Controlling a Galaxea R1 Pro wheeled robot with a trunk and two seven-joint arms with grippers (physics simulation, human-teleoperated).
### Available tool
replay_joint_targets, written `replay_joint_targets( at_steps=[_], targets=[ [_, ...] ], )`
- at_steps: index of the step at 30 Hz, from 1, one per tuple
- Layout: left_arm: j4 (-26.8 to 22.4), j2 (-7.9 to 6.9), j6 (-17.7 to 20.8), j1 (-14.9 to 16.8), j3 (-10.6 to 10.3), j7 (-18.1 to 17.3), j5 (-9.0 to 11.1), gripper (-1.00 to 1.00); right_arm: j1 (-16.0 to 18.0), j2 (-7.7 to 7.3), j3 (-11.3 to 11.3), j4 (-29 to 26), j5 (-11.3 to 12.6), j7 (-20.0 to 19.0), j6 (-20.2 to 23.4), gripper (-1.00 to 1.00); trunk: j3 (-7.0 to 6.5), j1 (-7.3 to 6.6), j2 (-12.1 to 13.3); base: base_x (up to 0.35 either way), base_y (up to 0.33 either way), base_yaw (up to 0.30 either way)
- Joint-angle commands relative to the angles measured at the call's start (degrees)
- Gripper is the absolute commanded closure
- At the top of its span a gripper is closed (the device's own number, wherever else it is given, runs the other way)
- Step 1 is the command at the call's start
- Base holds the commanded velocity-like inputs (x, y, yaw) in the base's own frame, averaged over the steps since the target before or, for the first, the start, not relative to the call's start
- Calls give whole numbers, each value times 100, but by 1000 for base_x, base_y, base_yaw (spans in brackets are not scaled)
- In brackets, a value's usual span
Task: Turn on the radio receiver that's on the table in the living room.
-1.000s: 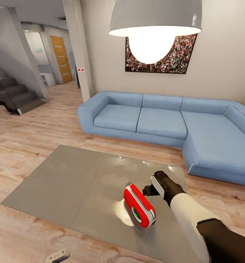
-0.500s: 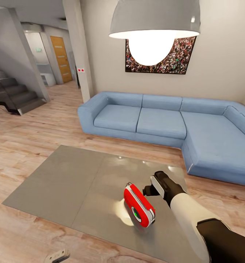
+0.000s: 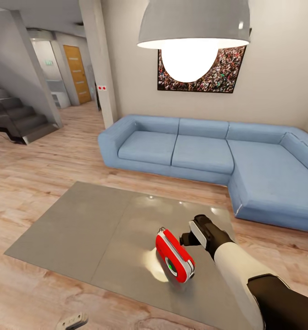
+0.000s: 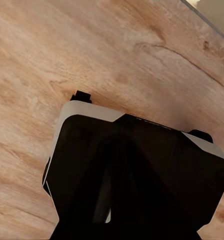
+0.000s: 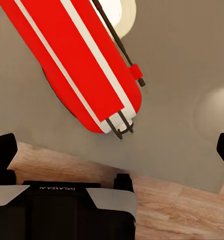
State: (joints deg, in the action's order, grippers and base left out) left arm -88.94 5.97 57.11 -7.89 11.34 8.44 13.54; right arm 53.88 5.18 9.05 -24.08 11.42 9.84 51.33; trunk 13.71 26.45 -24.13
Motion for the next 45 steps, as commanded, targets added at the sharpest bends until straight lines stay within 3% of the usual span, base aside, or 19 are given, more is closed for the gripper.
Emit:
replay_joint_targets(
  at_steps=[1, 45],
  targets=[
    [0, 0, -2, -1, 0, 0, -1, 100, 0, 0, -1, 0, 0, 0, 0, -100, 0, 0, 0, -270, 0, 0],
    [50, 16, -7, -2, 0, 1, -16, 100, 0, 0, -8, 194, 0, 9, -12, -100, 0, 0, 0, -344, 0, 0]
  ],
)
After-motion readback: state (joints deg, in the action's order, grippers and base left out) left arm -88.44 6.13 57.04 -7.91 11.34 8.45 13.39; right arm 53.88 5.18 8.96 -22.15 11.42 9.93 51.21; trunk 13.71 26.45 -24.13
